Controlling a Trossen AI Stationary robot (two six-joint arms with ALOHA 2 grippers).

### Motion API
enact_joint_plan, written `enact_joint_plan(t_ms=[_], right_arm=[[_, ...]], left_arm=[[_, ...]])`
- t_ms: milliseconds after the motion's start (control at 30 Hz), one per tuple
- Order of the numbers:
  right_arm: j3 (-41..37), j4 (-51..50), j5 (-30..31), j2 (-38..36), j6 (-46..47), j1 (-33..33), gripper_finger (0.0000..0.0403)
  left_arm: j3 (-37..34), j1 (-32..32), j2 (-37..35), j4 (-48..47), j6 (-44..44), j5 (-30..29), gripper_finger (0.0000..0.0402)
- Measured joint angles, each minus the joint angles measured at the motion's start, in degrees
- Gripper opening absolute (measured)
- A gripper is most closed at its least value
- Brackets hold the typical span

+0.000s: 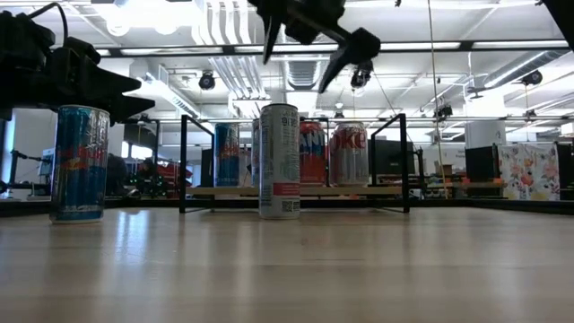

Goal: Place canned beverage on shelf
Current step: Put the white and pink soda can on the shelf aligned with the other white and pink soda can

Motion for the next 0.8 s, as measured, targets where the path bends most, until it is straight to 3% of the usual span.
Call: enact_joint_plan(t_ms=[200, 467, 800], right_arm=[[-1.82, 1.31, 1.60, 0.81, -3.72, -0.30, 0.0400], [-1.90, 7.67, 2.27, 4.36, -16.75, -1.80, 0.0400], [-1.93, 7.92, 2.32, 5.55, -19.51, -3.52, 0.0400]], left_arm=[[0.01, 0.00, 0.00, 0.00, 0.00, 0.01, 0.0380], [0.00, 0.00, 0.00, 0.00, 0.00, 0.00, 0.0380], [0.00, -0.02, -0.02, 0.00, 0.00, 0.00, 0.0380]])
